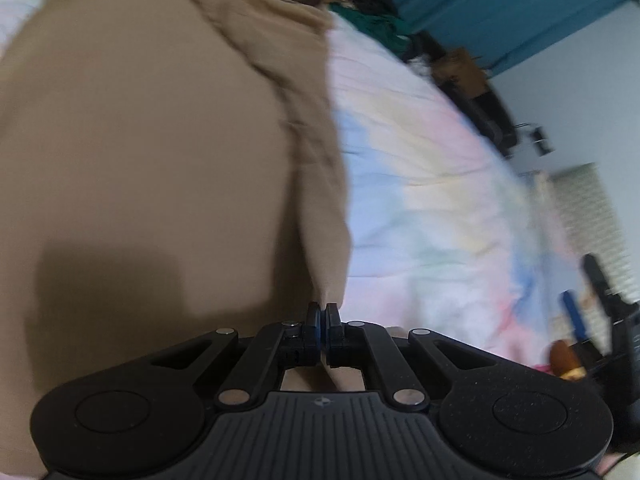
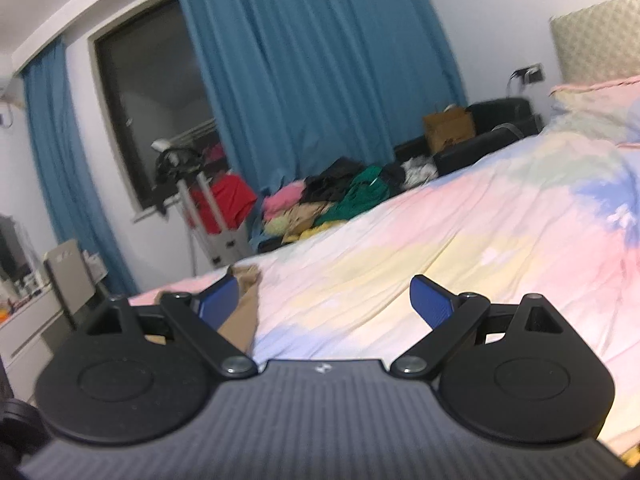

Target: Fold clothes

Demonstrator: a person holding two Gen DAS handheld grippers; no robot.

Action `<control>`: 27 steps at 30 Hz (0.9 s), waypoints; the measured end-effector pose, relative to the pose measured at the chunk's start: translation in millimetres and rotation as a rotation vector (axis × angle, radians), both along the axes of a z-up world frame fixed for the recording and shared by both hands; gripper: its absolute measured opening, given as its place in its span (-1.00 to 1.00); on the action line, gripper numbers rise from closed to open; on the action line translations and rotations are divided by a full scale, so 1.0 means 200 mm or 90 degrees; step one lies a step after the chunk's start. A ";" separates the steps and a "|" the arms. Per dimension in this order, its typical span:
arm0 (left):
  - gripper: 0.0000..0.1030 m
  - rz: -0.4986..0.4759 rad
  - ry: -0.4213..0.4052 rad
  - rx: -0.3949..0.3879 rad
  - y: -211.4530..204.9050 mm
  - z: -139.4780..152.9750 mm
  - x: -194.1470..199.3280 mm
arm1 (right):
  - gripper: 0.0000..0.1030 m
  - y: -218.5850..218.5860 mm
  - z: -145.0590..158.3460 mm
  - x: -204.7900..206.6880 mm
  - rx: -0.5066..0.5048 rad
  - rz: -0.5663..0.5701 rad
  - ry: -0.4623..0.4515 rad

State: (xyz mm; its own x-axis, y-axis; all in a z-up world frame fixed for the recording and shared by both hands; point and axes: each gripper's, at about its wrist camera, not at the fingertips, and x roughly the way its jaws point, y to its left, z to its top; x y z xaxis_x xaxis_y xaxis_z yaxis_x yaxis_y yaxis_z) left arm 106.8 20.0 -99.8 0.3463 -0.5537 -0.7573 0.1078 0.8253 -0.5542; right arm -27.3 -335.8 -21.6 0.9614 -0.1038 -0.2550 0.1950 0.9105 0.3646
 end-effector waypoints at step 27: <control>-0.18 -0.148 -0.101 0.156 -0.21 -0.08 -0.34 | 0.82 0.33 -0.06 0.12 -0.062 0.106 0.107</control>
State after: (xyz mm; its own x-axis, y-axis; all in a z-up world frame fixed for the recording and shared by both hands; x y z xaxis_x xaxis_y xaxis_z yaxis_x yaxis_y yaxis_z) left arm 39.7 -22.2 -115.5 0.3557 -0.4406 -0.8242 0.3764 0.8748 -0.3051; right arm -2.7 -270.5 -33.2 0.9122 0.0209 -0.4093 0.0897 0.9643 0.2492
